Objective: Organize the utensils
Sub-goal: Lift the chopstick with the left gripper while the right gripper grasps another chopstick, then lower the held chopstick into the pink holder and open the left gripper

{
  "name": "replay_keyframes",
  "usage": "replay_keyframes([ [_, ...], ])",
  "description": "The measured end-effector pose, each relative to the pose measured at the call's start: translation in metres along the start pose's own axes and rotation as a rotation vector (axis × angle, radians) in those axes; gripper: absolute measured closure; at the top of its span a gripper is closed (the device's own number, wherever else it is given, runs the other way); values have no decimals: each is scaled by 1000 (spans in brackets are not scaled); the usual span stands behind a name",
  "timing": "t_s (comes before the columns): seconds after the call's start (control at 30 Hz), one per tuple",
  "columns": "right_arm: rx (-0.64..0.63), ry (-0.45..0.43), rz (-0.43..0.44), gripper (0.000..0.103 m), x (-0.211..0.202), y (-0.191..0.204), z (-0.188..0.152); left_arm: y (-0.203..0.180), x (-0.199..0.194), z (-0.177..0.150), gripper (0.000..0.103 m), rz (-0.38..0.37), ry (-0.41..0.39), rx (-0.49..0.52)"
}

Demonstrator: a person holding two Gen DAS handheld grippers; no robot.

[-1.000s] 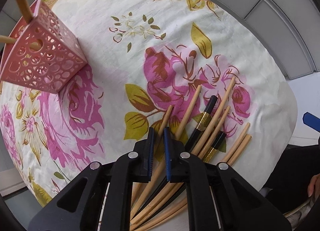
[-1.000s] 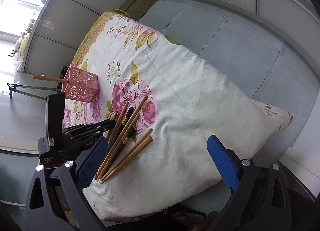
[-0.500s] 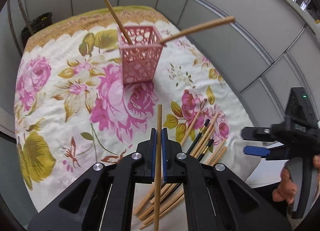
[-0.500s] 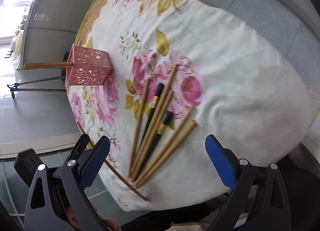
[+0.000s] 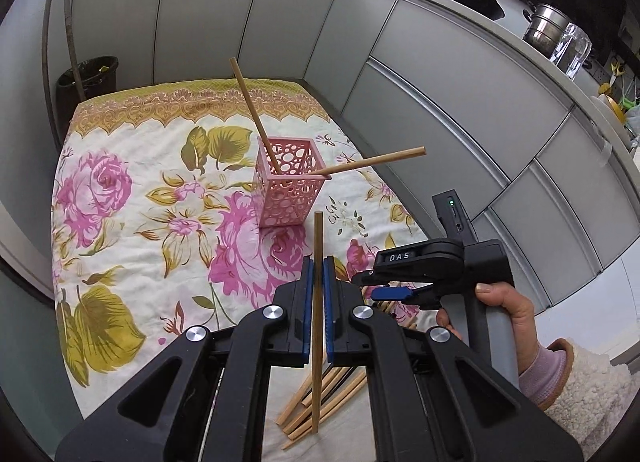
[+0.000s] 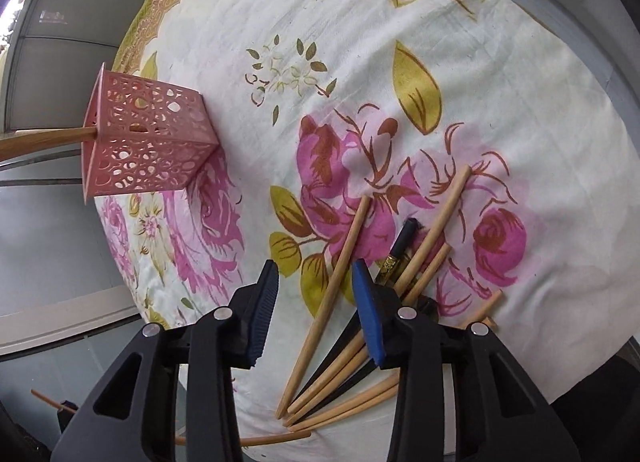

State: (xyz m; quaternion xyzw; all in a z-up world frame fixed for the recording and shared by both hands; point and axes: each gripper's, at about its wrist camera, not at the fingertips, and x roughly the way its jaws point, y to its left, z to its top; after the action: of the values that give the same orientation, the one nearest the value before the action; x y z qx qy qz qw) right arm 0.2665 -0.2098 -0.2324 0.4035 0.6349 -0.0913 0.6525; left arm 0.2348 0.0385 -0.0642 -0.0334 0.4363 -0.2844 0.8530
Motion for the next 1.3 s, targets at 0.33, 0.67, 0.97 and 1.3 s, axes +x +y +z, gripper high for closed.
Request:
replay_keyframes([
  [0.33, -23, -136, -252, 79, 8, 32, -9, 0, -23, 3, 99, 4, -53, 1],
  [0.67, -73, -363, -1, 96, -38, 1, -54, -1, -45, 3, 99, 3, -115, -16],
  [0.97, -276, -605, 139, 97, -130, 12, -110, -15, -76, 9, 99, -1, -231, -28],
  [1.3, -446, -800, 204, 97, -223, 10, -159, -43, -94, 20, 99, 6, -319, -4],
])
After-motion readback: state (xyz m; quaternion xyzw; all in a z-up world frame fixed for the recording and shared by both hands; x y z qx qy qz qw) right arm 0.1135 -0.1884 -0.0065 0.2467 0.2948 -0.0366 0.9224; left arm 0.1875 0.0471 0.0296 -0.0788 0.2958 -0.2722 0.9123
